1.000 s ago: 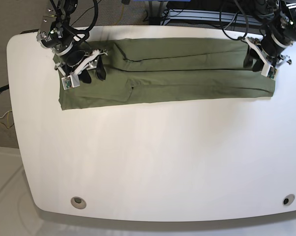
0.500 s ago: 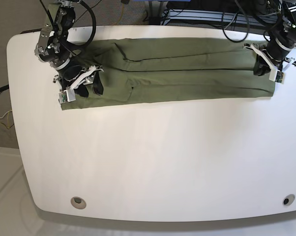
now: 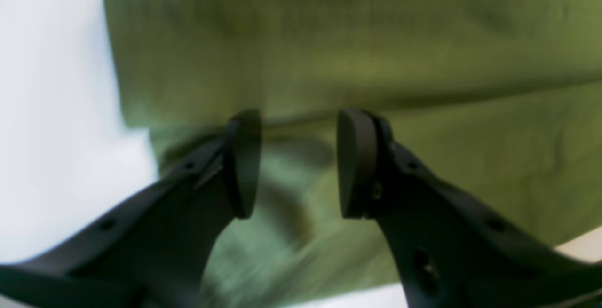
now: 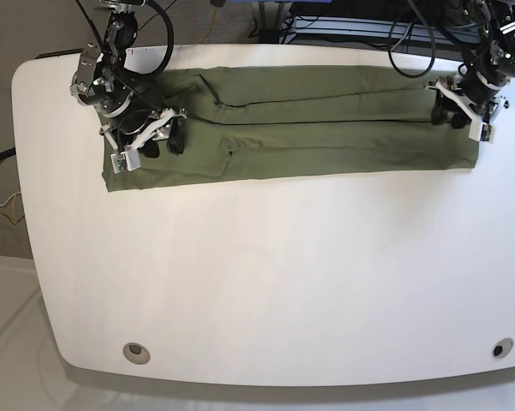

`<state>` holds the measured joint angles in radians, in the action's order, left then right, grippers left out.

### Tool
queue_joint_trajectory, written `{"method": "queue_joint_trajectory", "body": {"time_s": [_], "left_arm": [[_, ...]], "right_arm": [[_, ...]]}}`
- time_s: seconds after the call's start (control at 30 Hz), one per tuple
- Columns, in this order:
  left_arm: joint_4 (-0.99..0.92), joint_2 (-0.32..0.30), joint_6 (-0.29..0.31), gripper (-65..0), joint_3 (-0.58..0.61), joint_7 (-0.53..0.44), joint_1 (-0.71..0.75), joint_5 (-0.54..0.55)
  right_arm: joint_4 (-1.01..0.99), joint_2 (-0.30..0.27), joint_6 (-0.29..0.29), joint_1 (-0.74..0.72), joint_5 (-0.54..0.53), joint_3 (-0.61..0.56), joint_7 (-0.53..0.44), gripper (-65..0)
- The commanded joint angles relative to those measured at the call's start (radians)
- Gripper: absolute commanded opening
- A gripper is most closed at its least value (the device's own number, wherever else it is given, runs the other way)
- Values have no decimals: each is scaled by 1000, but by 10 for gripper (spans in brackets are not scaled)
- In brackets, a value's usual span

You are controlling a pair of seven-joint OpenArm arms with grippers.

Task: Fold the T-shirt properly
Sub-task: 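Raise the left gripper and move it to the strip's end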

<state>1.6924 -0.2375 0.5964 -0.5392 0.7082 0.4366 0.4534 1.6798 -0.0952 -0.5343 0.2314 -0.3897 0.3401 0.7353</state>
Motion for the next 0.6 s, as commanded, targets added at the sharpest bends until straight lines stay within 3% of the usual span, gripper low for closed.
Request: {"method": "queue_joint_trajectory", "body": {"time_s": [0.0,0.4,0.57], "left_arm": [[16,-12,2,-398,-6,-32,1,12],[-18,20,6,-402,0,-20,-14,-8],[-121,9,14,-451,12,-21,-44,-26]], "right_arm": [[10,-8,-6,-5,-15,3,-22,-335],[8,-8,-7,-3,-26,2,-10,-334],[-4,-10,-7,-10,-23,7,-10,-336]]}}
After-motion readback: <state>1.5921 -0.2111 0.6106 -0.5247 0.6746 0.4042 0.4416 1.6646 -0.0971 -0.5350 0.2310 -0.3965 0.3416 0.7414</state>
